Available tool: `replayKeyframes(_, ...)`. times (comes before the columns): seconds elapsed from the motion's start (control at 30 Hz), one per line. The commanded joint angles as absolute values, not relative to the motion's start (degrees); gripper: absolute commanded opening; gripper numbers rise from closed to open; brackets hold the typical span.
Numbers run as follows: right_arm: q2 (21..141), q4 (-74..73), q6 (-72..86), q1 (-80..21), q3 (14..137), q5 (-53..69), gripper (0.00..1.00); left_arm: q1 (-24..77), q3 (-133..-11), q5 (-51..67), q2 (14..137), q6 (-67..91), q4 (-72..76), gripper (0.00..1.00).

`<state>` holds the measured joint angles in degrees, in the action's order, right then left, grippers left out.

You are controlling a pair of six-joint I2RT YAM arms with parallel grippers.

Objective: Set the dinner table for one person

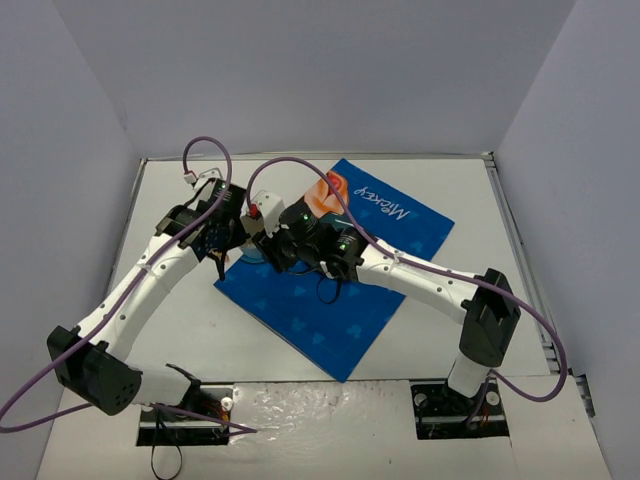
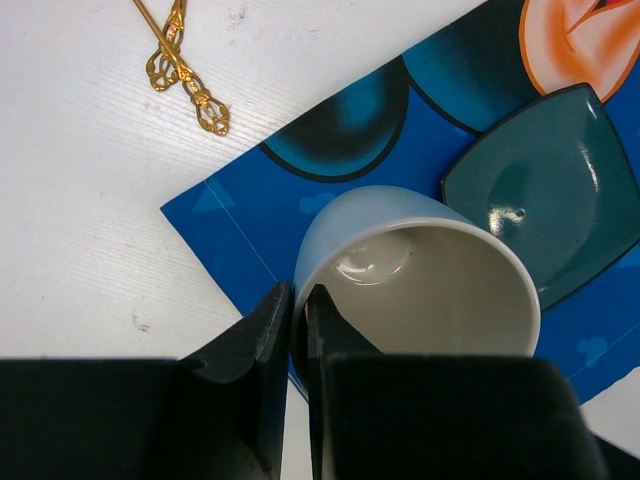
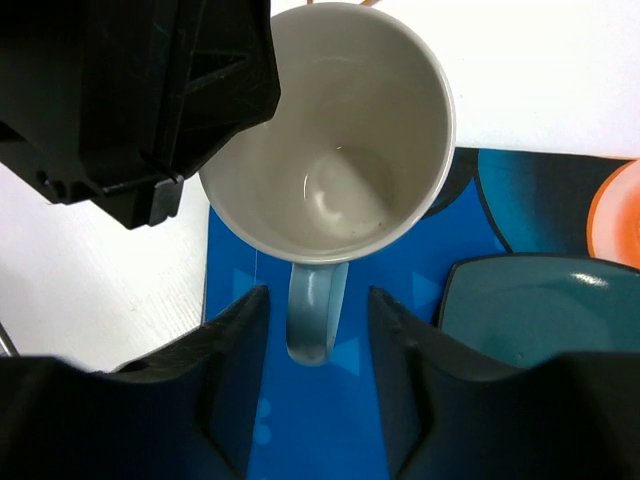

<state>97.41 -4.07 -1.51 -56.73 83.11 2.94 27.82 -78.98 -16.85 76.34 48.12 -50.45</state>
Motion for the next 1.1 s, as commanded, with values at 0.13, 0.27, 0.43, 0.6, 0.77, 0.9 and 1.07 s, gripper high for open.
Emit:
replayKeyframes(0.13, 96.3, 1.0, -1.8, -57.2, 85.5, 1.1, 0.26, 28.6, -82.3, -18.2, 74.7, 49.5, -46.7, 0.0)
replayKeyframes(0.27, 96.5, 1.6, -2.3, -57.2, 85.1, 0.3, 0.16, 28.7, -81.8, -17.6, 74.6, 49.4, -46.3, 0.0)
replayKeyframes(0.43, 95.8, 2.7, -3.4, -57.1, 83.5, -1.8, 0.0, 28.6, -81.0, -17.5, 73.5, 49.3, -45.9, 0.0)
replayKeyframes(0.6, 95.1, 3.7, -3.8, -56.5, 81.4, -1.6, 0.0, 28.6, -79.3, -17.2, 71.9, 49.4, -45.1, 0.17)
replayKeyframes(0.77, 93.0, 5.6, -4.1, -55.8, 78.1, -0.6, 0.0, 28.3, -78.0, -17.3, 70.5, 49.7, -44.7, 0.33)
replayKeyframes(0.9, 91.1, 6.1, -4.5, -54.9, 75.8, 1.0, 0.0, 27.7, -77.5, -17.6, 69.5, 49.5, -44.6, 0.43)
replayKeyframes(1.07, 87.7, 7.5, -5.4, -50.9, 71.8, 2.8, 0.0, 25.7, -75.8, -17.5, 67.1, 48.2, -44.5, 0.6)
